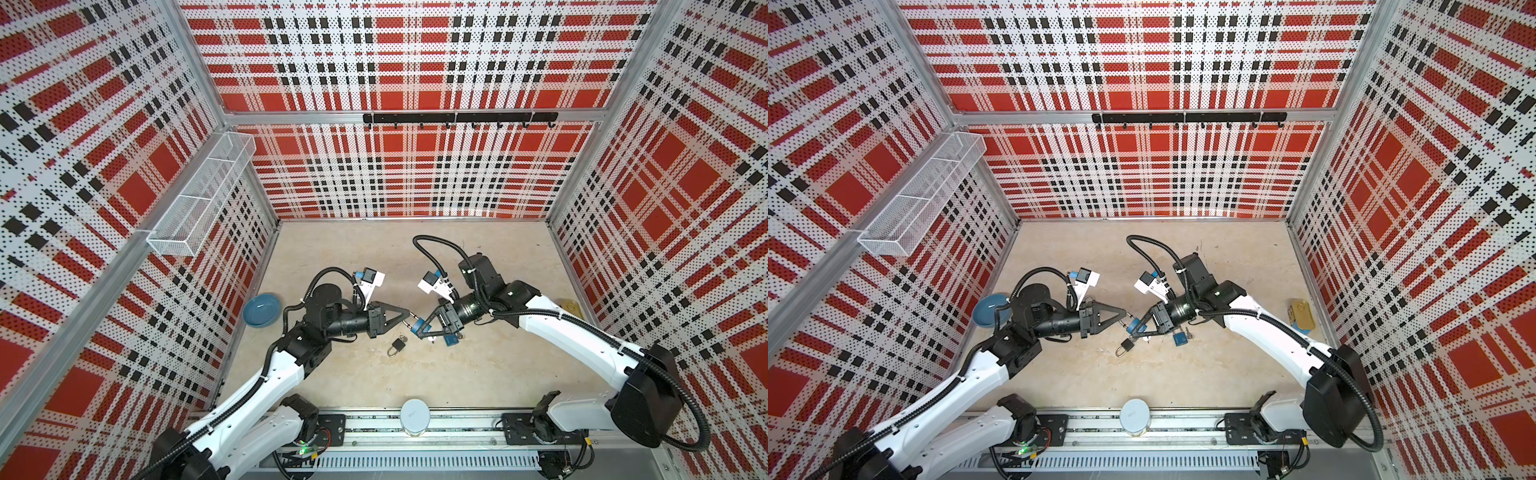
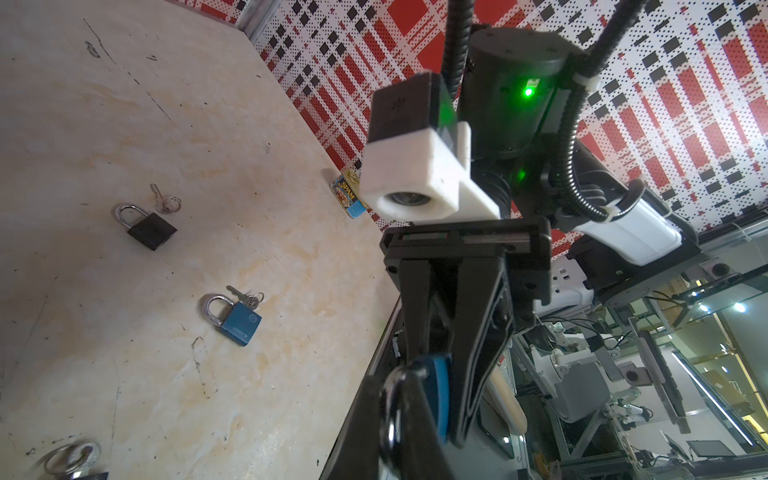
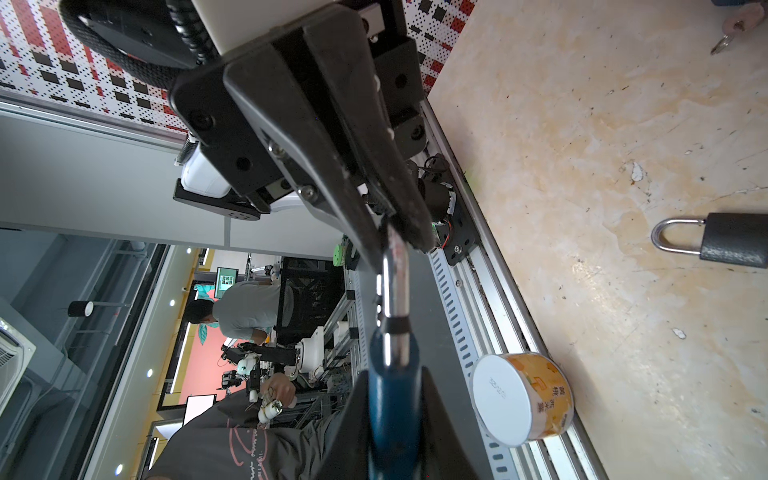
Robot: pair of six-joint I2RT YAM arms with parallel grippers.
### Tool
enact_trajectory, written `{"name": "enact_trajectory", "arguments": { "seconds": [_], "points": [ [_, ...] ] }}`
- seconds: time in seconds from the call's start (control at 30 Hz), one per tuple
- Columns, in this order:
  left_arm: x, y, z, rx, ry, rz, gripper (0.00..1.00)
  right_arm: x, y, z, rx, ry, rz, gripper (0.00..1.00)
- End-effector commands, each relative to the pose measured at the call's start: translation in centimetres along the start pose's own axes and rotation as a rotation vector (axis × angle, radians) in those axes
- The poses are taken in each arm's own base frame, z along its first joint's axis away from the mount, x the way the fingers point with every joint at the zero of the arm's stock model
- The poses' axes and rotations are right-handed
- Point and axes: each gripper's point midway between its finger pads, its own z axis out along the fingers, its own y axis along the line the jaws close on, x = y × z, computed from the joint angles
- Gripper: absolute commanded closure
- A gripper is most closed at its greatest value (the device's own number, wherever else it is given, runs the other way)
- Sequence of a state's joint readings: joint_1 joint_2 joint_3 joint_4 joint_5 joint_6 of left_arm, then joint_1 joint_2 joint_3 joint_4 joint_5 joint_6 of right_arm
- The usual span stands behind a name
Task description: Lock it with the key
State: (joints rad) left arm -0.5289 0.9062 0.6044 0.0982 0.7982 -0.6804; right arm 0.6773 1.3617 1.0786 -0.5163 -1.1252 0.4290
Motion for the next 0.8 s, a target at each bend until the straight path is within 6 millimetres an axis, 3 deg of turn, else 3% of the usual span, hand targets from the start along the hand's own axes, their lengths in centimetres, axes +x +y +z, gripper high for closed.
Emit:
{"name": "enact_trajectory", "arguments": {
  "seconds": [0.0,0.77],
  "points": [
    [1.8,2.4,0.1,-0.074,0.038,-0.034,1.00,-1.5,5.5,-0.7,-0.145,-0.041,-0.260,1.00],
    [4.5,1.0,1.5,-0.054,0.107,-0.035,1.00,-3.4,5.4,-1.6,-0.142,-0.120,-0.263,1.00]
  ]
}}
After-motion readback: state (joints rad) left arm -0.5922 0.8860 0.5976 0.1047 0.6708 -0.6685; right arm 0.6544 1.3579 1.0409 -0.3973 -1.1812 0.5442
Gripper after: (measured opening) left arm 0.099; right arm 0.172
